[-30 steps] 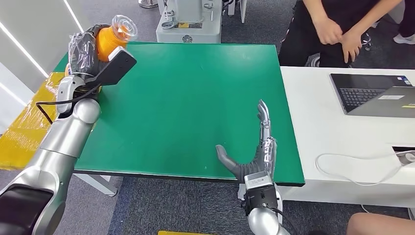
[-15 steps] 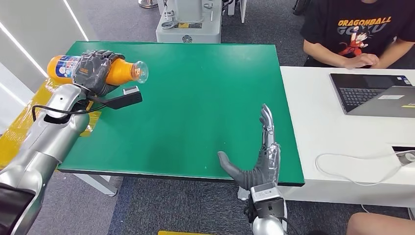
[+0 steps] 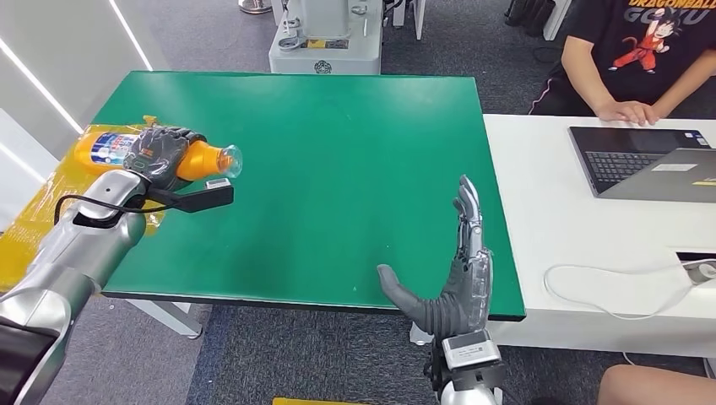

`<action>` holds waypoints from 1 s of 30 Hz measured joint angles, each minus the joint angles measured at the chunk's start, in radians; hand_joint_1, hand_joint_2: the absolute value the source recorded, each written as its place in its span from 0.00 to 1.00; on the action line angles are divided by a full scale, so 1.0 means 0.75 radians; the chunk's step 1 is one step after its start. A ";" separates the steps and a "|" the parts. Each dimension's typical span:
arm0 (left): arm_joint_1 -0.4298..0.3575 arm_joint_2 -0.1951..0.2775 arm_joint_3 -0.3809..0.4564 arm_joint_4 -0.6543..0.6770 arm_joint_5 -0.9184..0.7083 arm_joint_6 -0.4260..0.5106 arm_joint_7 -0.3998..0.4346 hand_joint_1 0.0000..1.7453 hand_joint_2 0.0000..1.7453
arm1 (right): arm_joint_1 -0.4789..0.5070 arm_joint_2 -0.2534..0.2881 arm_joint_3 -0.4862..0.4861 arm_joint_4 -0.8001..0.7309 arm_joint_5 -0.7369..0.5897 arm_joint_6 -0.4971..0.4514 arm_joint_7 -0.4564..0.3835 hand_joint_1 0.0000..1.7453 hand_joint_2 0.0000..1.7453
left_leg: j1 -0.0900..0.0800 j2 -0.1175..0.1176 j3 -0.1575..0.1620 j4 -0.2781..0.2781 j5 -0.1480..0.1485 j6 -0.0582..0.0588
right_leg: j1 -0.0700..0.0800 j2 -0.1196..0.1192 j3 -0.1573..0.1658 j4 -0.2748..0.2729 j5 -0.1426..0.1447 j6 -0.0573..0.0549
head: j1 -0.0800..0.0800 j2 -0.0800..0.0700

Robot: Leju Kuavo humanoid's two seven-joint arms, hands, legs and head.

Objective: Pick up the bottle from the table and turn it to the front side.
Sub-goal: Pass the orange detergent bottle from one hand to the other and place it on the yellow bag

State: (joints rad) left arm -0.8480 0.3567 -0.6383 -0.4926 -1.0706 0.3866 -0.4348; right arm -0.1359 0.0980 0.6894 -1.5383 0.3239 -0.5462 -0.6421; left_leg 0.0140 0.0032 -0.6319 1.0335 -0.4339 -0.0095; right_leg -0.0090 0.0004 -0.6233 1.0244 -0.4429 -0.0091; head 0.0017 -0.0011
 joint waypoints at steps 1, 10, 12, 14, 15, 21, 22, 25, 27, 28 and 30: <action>0.000 0.004 0.000 0.017 0.000 -0.002 0.004 1.00 1.00 | -0.001 0.000 0.002 -0.002 0.000 0.000 0.000 0.00 1.00 | 0.000 0.000 0.000 0.000 0.000 0.000 | 0.000 0.000 0.000 0.000 0.000 0.000 | 0.000 0.000; 0.008 0.040 0.003 0.110 0.025 -0.052 0.030 1.00 1.00 | -0.003 0.000 0.018 -0.005 -0.004 -0.005 0.005 0.00 1.00 | 0.000 0.000 0.000 0.000 0.000 0.000 | 0.000 0.000 0.000 0.000 -0.001 -0.001 | 0.000 0.000; 0.008 0.044 0.005 0.115 0.028 -0.056 0.032 1.00 1.00 | -0.003 0.000 0.019 -0.005 -0.005 -0.006 0.005 0.00 1.00 | 0.000 0.000 0.000 0.000 0.000 0.000 | 0.000 0.000 0.000 0.000 -0.001 -0.001 | 0.000 0.000; 0.009 0.044 0.005 0.115 0.028 -0.056 0.032 1.00 1.00 | -0.003 0.000 0.019 -0.005 -0.005 -0.006 0.005 0.00 1.00 | 0.000 0.000 0.000 0.000 0.000 0.000 | 0.000 0.000 0.000 0.000 -0.001 -0.001 | 0.000 0.000; 0.009 0.049 0.006 0.119 0.029 -0.057 0.032 1.00 1.00 | -0.004 0.000 0.020 -0.005 -0.005 -0.006 0.005 0.00 1.00 | 0.000 0.000 0.000 0.000 0.000 0.000 | 0.000 0.000 0.000 0.000 -0.001 -0.001 | 0.000 0.000; 0.056 0.101 0.012 0.156 0.016 -0.036 0.020 1.00 1.00 | -0.022 -0.008 0.038 -0.005 -0.006 0.011 0.008 0.00 1.00 | 0.000 0.000 0.000 0.000 0.000 0.000 | 0.000 -0.001 0.000 0.000 -0.001 -0.001 | 0.000 0.000; 0.063 0.103 0.012 0.158 0.012 -0.034 0.019 1.00 1.00 | -0.022 -0.010 0.040 -0.005 -0.005 0.013 0.009 0.00 1.00 | 0.000 0.000 0.000 0.000 0.000 0.000 | 0.000 -0.001 0.000 0.000 -0.001 -0.001 | 0.000 0.000; 0.092 0.109 0.016 0.163 0.007 -0.020 0.016 1.00 1.00 | -0.022 -0.018 0.046 -0.005 -0.003 0.032 0.011 0.00 1.00 | 0.000 0.000 0.000 0.000 0.000 0.000 | 0.000 0.000 0.000 0.000 -0.001 -0.001 | 0.000 0.000; 0.113 0.114 0.023 0.166 0.008 -0.003 0.012 1.00 1.00 | -0.022 -0.021 0.049 -0.005 -0.002 0.050 0.012 0.00 1.00 | 0.000 0.000 0.000 0.000 0.000 0.000 | 0.000 0.000 0.000 0.000 -0.001 -0.001 | 0.000 0.000; 0.123 0.116 0.027 0.167 0.009 0.006 0.010 1.00 1.00 | -0.022 -0.023 0.050 -0.005 -0.001 0.058 0.013 0.00 1.00 | 0.000 0.000 0.000 0.000 0.000 0.000 | 0.000 0.000 0.000 0.000 -0.001 -0.001 | 0.000 0.000; 0.144 0.120 0.034 0.170 0.009 0.023 0.008 1.00 1.00 | -0.024 -0.024 0.050 -0.006 0.000 0.071 0.014 0.00 1.00 | 0.000 0.000 0.000 0.000 0.000 0.000 | 0.000 0.000 0.000 0.000 -0.001 -0.001 | 0.000 0.000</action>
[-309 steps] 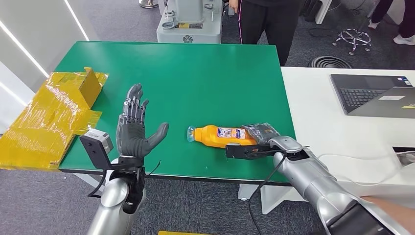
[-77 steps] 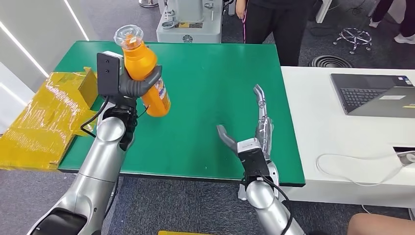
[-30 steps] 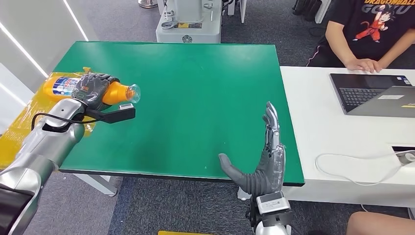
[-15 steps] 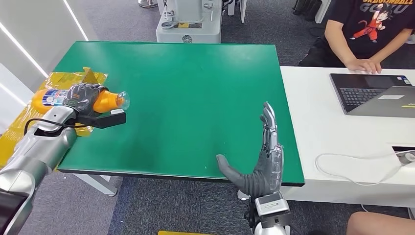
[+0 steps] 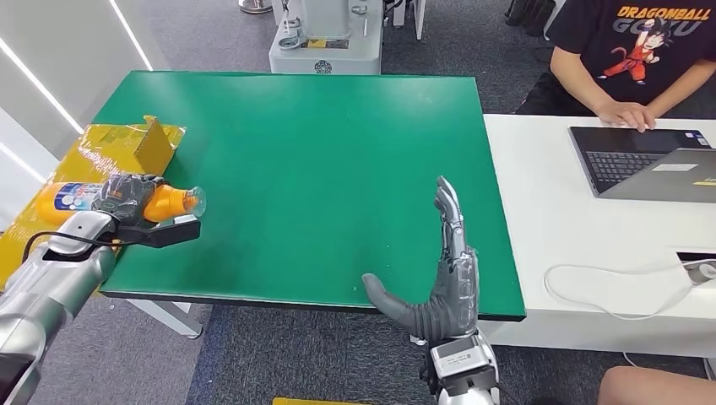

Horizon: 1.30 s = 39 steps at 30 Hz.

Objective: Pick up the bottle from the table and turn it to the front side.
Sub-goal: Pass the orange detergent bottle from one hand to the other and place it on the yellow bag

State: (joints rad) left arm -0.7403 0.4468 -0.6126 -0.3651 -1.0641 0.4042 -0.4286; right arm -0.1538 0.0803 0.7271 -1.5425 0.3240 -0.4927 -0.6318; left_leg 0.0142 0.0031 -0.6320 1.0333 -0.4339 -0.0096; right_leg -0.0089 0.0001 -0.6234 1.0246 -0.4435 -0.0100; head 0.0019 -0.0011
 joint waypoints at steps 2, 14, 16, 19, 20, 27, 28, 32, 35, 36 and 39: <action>0.017 0.002 0.005 0.001 -0.004 0.012 0.000 1.00 1.00 | -0.004 -0.001 0.000 0.000 0.000 0.012 0.001 0.00 1.00 | 0.000 0.000 0.000 0.000 0.000 0.000 | 0.000 0.000 0.000 0.000 0.000 0.000 | 0.000 0.000; 0.079 0.002 0.027 0.005 -0.074 0.064 0.120 0.00 1.00 | -0.027 -0.016 0.011 0.004 -0.024 0.041 -0.022 0.00 1.00 | 0.000 0.000 0.000 0.000 0.000 0.000 | 0.000 0.000 0.000 0.000 0.000 0.000 | 0.000 0.000; 0.083 0.003 0.037 0.007 -0.084 0.078 0.140 0.00 1.00 | -0.033 -0.019 0.016 0.007 -0.027 0.039 -0.023 0.00 1.00 | 0.000 0.000 0.000 0.000 0.000 0.000 | 0.000 0.000 0.000 0.000 0.000 0.000 | 0.000 0.000; 0.087 0.005 0.045 0.008 -0.101 0.092 0.160 0.00 1.00 | -0.040 -0.023 0.027 0.010 -0.030 0.037 -0.023 0.00 1.00 | 0.000 -0.001 0.000 0.000 0.000 0.000 | 0.000 -0.001 0.000 0.000 0.000 0.000 | 0.000 0.000; 0.089 0.005 0.048 0.008 -0.106 0.094 0.164 0.00 1.00 | -0.042 -0.025 0.031 0.011 -0.031 0.037 -0.023 0.00 1.00 | 0.000 -0.001 0.000 0.000 0.000 0.000 | 0.000 -0.001 0.000 0.000 0.000 0.000 | 0.000 0.000; 0.109 0.013 0.088 0.008 -0.128 0.128 0.194 0.00 1.00 | -0.046 -0.034 0.045 0.012 -0.038 0.033 -0.023 0.00 1.00 | 0.000 0.000 0.000 0.000 0.000 0.000 | 0.000 -0.001 0.000 0.000 0.000 0.000 | 0.000 0.000; 0.114 0.014 0.096 0.008 -0.128 0.140 0.195 0.00 1.00 | -0.046 -0.034 0.046 0.012 -0.038 0.033 -0.023 0.00 1.00 | 0.000 0.000 0.000 0.000 0.000 0.000 | 0.000 -0.001 0.000 0.000 0.000 0.000 | 0.000 0.000; 0.141 0.013 0.134 0.007 -0.136 0.219 0.181 0.00 1.00 | -0.046 -0.035 0.047 0.012 -0.039 0.027 -0.023 0.00 1.00 | 0.000 0.000 0.000 0.000 0.000 0.000 | 0.000 -0.001 0.000 0.000 0.000 0.000 | 0.000 0.000; 0.166 0.007 0.174 -0.005 -0.117 0.302 0.132 0.00 1.00 | -0.045 -0.035 0.048 0.012 -0.040 0.018 -0.023 0.00 1.00 | 0.000 0.000 0.000 0.000 0.000 0.000 | 0.000 0.000 0.000 0.000 0.000 0.000 | 0.000 0.000; 0.180 0.001 0.194 -0.023 -0.100 0.327 0.090 0.00 1.00 | -0.044 -0.035 0.048 0.012 -0.041 0.013 -0.025 0.00 1.00 | 0.000 0.000 0.001 0.000 0.000 0.000 | 0.000 0.000 0.000 0.000 0.000 0.000 | 0.000 0.000; 0.246 -0.040 0.294 -0.145 -0.045 0.379 -0.112 0.00 1.00 | -0.040 -0.035 0.048 0.013 -0.048 -0.007 -0.035 0.00 1.00 | -0.001 -0.001 0.001 0.000 0.000 0.000 | -0.001 -0.002 0.000 -0.001 0.000 0.000 | 0.000 0.000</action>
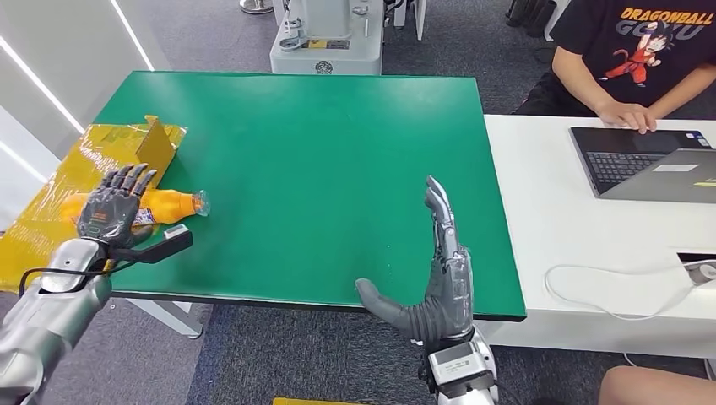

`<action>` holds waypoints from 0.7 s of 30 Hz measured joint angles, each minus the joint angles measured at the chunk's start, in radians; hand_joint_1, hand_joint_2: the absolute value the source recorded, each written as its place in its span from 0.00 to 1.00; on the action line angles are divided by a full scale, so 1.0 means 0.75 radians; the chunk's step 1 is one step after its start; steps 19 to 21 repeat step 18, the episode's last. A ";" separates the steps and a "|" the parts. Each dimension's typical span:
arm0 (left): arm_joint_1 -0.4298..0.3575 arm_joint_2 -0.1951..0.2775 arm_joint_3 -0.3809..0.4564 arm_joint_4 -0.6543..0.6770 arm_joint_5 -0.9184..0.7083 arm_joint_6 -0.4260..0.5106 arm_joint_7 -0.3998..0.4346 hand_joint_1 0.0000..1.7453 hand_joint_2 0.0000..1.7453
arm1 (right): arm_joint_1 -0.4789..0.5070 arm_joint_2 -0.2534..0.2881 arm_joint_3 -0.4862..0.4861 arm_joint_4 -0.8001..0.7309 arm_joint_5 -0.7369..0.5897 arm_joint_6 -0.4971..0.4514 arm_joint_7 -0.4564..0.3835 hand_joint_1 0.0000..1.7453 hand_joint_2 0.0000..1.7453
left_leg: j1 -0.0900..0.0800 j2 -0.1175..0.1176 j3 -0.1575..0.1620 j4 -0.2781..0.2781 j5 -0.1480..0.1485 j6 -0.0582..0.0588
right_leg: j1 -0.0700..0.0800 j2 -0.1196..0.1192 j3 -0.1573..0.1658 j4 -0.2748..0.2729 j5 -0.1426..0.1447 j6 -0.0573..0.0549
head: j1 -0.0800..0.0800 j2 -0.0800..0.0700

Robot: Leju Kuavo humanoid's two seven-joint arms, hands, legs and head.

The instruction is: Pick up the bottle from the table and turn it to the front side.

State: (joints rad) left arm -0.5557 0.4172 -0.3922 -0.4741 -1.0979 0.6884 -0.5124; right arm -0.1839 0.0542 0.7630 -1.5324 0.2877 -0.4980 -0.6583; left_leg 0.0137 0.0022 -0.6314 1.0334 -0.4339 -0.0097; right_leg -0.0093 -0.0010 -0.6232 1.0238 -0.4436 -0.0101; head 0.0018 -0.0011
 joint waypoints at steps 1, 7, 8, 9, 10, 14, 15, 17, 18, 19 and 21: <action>0.022 -0.023 0.042 -0.049 0.017 0.007 -0.058 0.00 1.00 | 0.001 0.000 0.000 0.002 -0.002 -0.006 -0.004 0.00 1.00 | 0.000 0.000 0.000 0.000 0.000 0.000 | 0.000 0.000 0.000 0.000 0.000 0.000 | 0.000 0.000; 0.113 -0.196 0.159 -0.399 0.701 -0.145 -0.219 0.00 1.00 | 0.016 0.000 0.000 0.008 -0.027 -0.065 -0.031 0.00 1.00 | -0.001 -0.003 0.000 0.001 0.000 0.000 | -0.001 -0.004 0.001 -0.001 0.001 -0.001 | 0.000 0.000; 0.126 -0.238 0.156 -0.484 0.892 -0.224 -0.207 0.00 1.00 | 0.017 0.000 0.000 0.009 -0.036 -0.075 -0.036 0.00 1.00 | -0.001 -0.004 0.000 0.001 0.000 0.000 | -0.001 -0.005 0.002 -0.001 0.001 -0.001 | 0.000 0.000; 0.139 -0.278 0.152 -0.564 1.049 -0.302 -0.189 0.00 1.00 | 0.017 0.000 0.000 0.010 -0.043 -0.085 -0.041 0.00 1.00 | -0.001 -0.005 0.000 0.001 0.000 0.000 | -0.001 -0.007 0.003 -0.002 0.001 -0.001 | 0.000 0.000; 0.151 -0.316 0.145 -0.636 1.168 -0.370 -0.170 0.00 1.00 | 0.018 -0.001 0.000 0.010 -0.051 -0.095 -0.045 0.00 1.00 | -0.001 -0.005 0.000 0.001 0.000 0.000 | -0.001 -0.007 0.003 -0.001 0.001 -0.001 | 0.000 0.000; 0.180 -0.429 0.088 -0.847 1.504 -0.601 -0.099 0.00 1.00 | 0.028 -0.008 0.000 0.016 -0.093 -0.142 -0.051 0.00 1.00 | -0.001 -0.004 0.000 0.001 0.000 0.000 | -0.001 -0.006 0.003 -0.002 0.001 -0.001 | 0.000 0.000; 0.185 -0.457 0.071 -0.887 1.584 -0.651 -0.082 0.00 1.00 | 0.031 -0.011 -0.001 0.017 -0.106 -0.154 -0.052 0.00 1.00 | -0.001 -0.004 0.000 0.001 0.000 0.000 | -0.001 -0.006 0.003 -0.002 0.001 -0.001 | 0.000 0.000; 0.196 -0.508 0.040 -0.956 1.682 -0.697 -0.064 0.00 1.00 | 0.035 -0.015 -0.004 0.019 -0.126 -0.170 -0.051 0.00 1.00 | -0.001 -0.004 0.000 0.001 0.000 0.000 | -0.001 -0.006 0.003 -0.002 0.001 -0.001 | 0.000 0.000; 0.199 -0.521 0.032 -0.972 1.696 -0.700 -0.061 0.00 1.00 | 0.035 -0.016 -0.004 0.020 -0.131 -0.173 -0.051 0.00 1.00 | -0.001 -0.004 0.000 0.001 0.000 0.000 | -0.001 -0.006 0.003 -0.002 0.001 -0.001 | 0.000 0.000; 0.199 -0.521 0.032 -0.972 1.696 -0.700 -0.061 0.00 1.00 | 0.035 -0.016 -0.004 0.020 -0.131 -0.173 -0.051 0.00 1.00 | -0.001 -0.004 0.000 0.001 0.000 0.000 | -0.001 -0.006 0.003 -0.002 0.001 -0.001 | 0.000 0.000; 0.199 -0.521 0.032 -0.972 1.696 -0.700 -0.061 0.00 1.00 | 0.035 -0.016 -0.004 0.020 -0.131 -0.173 -0.051 0.00 1.00 | -0.001 -0.004 0.000 0.001 0.000 0.000 | -0.001 -0.006 0.003 -0.002 0.001 -0.001 | 0.000 0.000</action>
